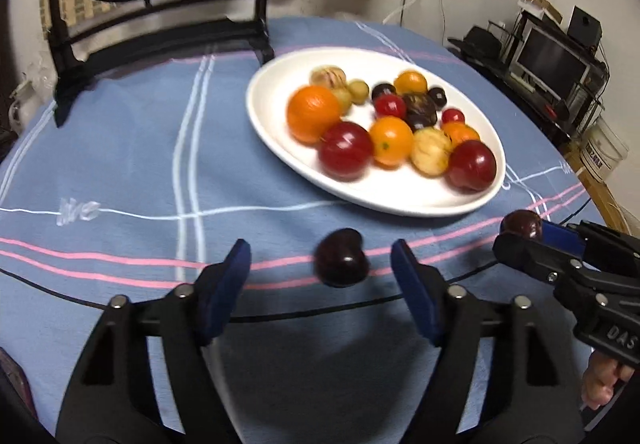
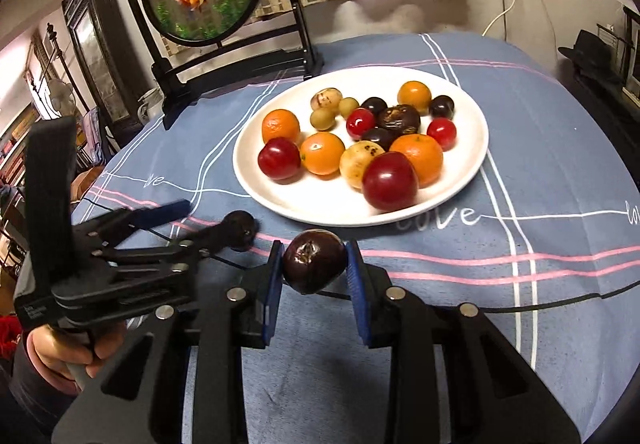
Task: Organize fruits
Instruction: 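Grasp a dark plum with the right tool while the left grasps the last dark plum, then lower both dark plums onto the white plate and open both tools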
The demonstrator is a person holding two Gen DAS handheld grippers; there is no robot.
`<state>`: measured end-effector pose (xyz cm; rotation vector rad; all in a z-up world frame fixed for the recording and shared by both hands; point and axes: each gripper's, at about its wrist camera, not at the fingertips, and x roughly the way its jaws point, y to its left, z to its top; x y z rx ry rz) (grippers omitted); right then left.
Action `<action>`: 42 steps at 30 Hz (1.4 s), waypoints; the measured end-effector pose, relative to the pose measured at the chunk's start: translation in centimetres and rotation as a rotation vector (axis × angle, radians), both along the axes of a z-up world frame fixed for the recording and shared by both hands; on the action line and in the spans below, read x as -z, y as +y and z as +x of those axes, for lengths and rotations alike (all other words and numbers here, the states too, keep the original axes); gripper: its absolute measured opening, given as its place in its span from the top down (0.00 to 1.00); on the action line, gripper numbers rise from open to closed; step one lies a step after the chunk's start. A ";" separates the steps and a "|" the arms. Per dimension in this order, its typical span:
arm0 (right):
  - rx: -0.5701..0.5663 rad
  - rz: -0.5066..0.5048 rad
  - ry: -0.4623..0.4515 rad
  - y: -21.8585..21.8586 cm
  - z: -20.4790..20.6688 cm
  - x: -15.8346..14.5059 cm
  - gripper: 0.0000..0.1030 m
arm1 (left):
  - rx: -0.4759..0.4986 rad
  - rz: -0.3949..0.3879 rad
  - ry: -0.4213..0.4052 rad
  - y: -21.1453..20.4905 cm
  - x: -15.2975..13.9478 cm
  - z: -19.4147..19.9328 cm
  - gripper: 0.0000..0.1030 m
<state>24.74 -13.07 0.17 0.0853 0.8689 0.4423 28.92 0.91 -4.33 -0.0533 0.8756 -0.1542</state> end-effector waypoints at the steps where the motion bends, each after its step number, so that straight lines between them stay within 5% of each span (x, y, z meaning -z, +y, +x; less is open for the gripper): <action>1: 0.000 0.001 0.004 0.0 0.0 0.0 0.70 | 0.006 0.003 0.006 -0.3 0.2 0.2 0.34; 24: 0.017 -0.002 0.029 -0.3 0.2 0.5 0.70 | -0.009 0.132 -0.002 -2.4 1.4 0.4 0.70; 42: -0.005 0.027 -0.016 -0.5 -3.3 0.2 0.70 | -0.123 0.031 -0.005 -0.9 -0.1 -4.0 0.71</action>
